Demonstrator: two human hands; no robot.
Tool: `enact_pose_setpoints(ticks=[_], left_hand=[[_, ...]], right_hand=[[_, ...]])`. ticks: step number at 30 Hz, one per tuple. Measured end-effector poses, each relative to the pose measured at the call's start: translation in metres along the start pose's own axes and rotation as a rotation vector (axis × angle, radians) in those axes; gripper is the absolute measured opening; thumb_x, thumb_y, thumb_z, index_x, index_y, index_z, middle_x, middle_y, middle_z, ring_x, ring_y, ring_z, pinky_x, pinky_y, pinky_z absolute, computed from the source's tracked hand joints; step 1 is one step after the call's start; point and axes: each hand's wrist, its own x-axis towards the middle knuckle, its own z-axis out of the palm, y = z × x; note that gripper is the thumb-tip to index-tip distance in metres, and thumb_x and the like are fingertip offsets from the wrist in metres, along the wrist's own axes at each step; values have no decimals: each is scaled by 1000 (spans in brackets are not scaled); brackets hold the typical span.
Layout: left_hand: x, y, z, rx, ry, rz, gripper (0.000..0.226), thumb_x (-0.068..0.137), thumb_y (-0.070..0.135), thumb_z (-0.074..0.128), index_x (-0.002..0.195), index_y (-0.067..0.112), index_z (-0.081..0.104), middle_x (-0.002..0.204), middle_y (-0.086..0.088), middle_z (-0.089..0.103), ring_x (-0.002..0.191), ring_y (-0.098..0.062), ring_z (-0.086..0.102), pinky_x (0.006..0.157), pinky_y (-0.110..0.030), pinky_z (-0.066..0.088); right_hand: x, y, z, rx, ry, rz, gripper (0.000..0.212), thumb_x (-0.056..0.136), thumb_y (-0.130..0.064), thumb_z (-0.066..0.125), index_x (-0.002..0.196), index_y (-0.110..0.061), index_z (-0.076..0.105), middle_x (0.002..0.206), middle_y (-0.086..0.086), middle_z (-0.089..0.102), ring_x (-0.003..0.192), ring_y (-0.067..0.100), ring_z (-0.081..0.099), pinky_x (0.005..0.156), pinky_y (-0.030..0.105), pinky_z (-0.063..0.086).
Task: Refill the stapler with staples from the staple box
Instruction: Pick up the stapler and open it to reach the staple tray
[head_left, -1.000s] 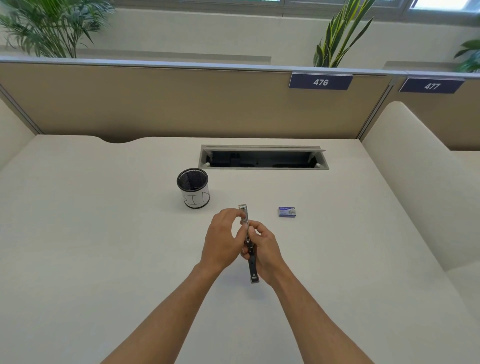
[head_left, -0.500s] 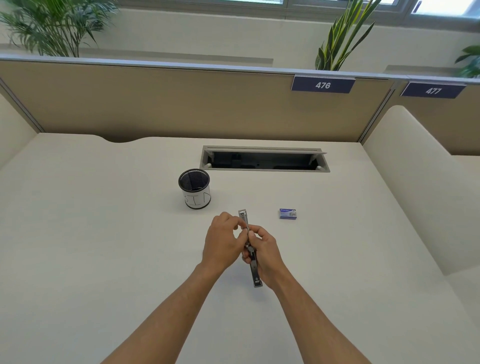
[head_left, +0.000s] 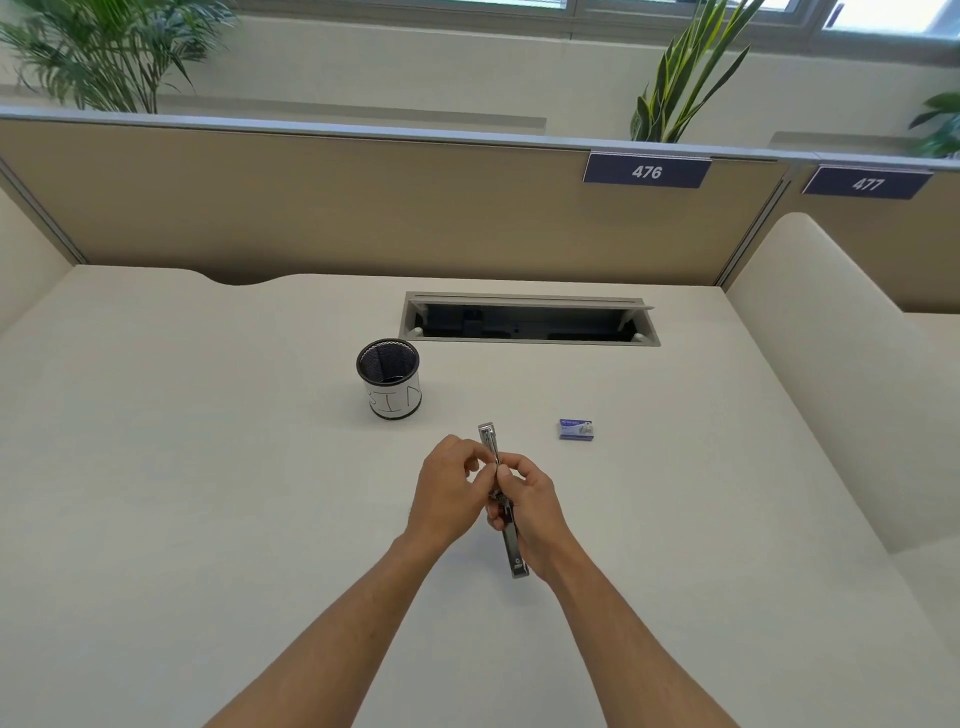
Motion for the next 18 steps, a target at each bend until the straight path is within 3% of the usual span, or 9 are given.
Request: enact_pose_setpoints(ticks=[2,5,7,9,12,14,18], left_hand=[[-3,-1,2,-232,58,-164,7,82,14,67,82,21,67,83,2,67,79,-10,63,70,-16,48],[0,-1,7,-731,128,-541,8,90,12,60,93,11,67,95,-9,71,88,-19,68,77,-30,55],[3,2,8,-1079,116,-703,18,95,12,52,99,1,65,96,-16,72,89,-25,70,76,-33,56],[6,6,8,-1282,110,-761,26,98,15,44,101,-2,64,94,-17,72,87,-27,70,75,-34,56],[8,9,8,-1399,126,-770,28,99,15,40,91,2,63,84,-13,68,74,-22,67,67,-30,55],[9,11,8,-1412,116,-773,26,97,13,40,87,4,62,81,-11,65,70,-20,64,64,-29,54],[11,12,8,-1502,121,-761,26,98,14,37,93,2,60,90,-15,67,81,-25,66,79,-35,54]], right_hand=[[2,-5,1,-70,21,-38,19,100,-10,44,105,-11,62,66,5,60,48,16,47,44,26,40],[6,-15,1,-256,80,-86,18,99,-16,46,101,-21,62,71,4,63,50,12,49,47,24,42],[9,-20,3,-469,130,-159,17,98,-18,47,102,-24,62,74,-2,65,53,5,53,52,18,43],[10,-24,8,-765,135,-319,19,97,-17,46,108,-23,61,78,-3,65,62,2,57,57,15,43],[9,-23,14,-1232,48,-558,26,94,-15,45,117,-16,57,92,9,61,74,21,52,62,29,40],[10,-26,15,-1336,31,-639,27,92,-16,47,117,-13,57,93,13,58,75,25,53,59,30,37],[11,-33,12,-1382,96,-763,30,89,-5,53,118,-10,60,82,15,58,67,28,56,51,28,35]])
